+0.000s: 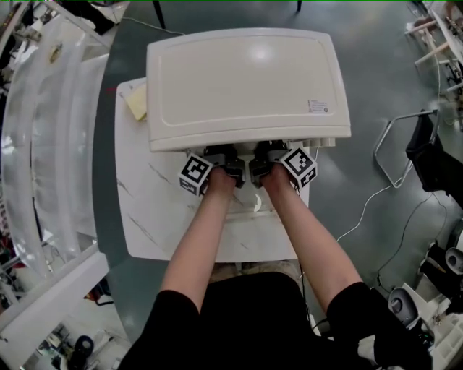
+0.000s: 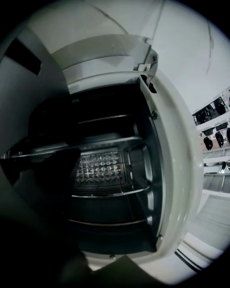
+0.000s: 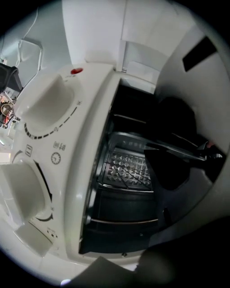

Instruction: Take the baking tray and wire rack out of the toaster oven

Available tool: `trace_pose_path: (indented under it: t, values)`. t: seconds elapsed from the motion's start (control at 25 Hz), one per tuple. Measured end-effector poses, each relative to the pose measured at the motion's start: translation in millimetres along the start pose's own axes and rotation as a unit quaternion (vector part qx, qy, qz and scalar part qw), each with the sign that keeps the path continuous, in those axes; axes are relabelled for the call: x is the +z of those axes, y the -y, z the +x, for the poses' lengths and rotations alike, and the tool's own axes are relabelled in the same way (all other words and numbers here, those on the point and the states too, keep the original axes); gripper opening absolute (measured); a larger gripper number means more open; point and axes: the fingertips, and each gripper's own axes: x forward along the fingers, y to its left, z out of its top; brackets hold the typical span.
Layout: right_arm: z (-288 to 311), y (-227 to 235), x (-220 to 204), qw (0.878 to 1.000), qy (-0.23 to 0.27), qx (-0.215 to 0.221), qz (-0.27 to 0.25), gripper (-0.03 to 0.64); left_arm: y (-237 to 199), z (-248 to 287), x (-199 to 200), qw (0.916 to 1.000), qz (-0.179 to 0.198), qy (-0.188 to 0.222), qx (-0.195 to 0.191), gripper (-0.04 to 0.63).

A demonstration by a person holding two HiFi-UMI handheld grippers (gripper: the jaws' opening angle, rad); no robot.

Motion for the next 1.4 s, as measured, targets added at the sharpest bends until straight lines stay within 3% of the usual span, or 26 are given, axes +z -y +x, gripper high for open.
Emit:
trace_pose_path:
  t: [0.32, 0.92, 1.4]
  values:
    - [-35, 9, -14, 1.0, 0.0, -0.013, 0.028, 0.098, -7, -36, -9, 0.9998, 0.001, -0.018, 0.007, 0.094]
    - [-135, 17, -42, 0.998, -0.022, -0.009, 0.065, 0.091, -11, -137, -40, 0.9989, -0.032, -0.036, -0.002, 0.087]
    - [-219, 22, -67, 0.997, -0.06, -0.012, 0.053, 0.095, -7, -218, -65, 0.9976, -0.044, -0.05, -0.019, 0.084]
